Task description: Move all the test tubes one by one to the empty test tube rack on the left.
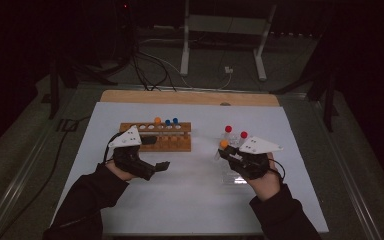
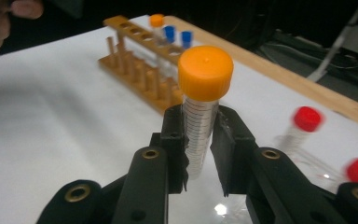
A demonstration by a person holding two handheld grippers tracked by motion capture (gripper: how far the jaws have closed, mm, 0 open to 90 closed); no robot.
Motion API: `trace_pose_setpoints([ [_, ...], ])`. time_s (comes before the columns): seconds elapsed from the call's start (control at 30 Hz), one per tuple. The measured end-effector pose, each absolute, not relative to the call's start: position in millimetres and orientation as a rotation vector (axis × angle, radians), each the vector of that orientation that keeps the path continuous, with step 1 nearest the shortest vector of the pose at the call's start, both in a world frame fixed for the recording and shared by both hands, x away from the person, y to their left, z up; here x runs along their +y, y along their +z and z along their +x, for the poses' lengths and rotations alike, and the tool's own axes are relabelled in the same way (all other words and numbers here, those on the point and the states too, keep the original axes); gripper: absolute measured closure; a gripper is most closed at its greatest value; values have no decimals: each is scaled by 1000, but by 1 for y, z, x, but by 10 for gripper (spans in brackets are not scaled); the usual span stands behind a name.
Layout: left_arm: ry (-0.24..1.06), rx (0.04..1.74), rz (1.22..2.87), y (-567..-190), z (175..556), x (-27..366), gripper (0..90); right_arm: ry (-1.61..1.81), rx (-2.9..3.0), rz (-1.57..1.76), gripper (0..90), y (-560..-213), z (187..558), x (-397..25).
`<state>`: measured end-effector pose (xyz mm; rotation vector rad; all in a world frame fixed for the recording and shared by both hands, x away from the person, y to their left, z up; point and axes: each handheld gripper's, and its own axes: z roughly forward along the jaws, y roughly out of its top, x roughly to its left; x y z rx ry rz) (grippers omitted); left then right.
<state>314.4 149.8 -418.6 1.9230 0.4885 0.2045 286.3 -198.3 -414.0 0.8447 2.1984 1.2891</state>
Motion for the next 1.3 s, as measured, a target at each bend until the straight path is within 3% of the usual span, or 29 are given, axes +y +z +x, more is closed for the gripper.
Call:
trace_pose_setpoints([
  [0.63, 144, 391, 1944, -415, 309, 116, 69, 1268, 2363, 755, 750, -440, 278, -159],
  [0.97, 122, 338, 1944, -419, 310, 98, 241, 1274, 2406, 724, 750, -444, 273, -148],
  [1.1, 109, 315, 1941, -420, 310, 94, 349, 1278, 2408, 719, 750, -444, 273, -147],
  [1.3, 118, 302, 1950, -423, 310, 87, 430, 1286, 2414, 717, 750, -444, 272, -147],
])
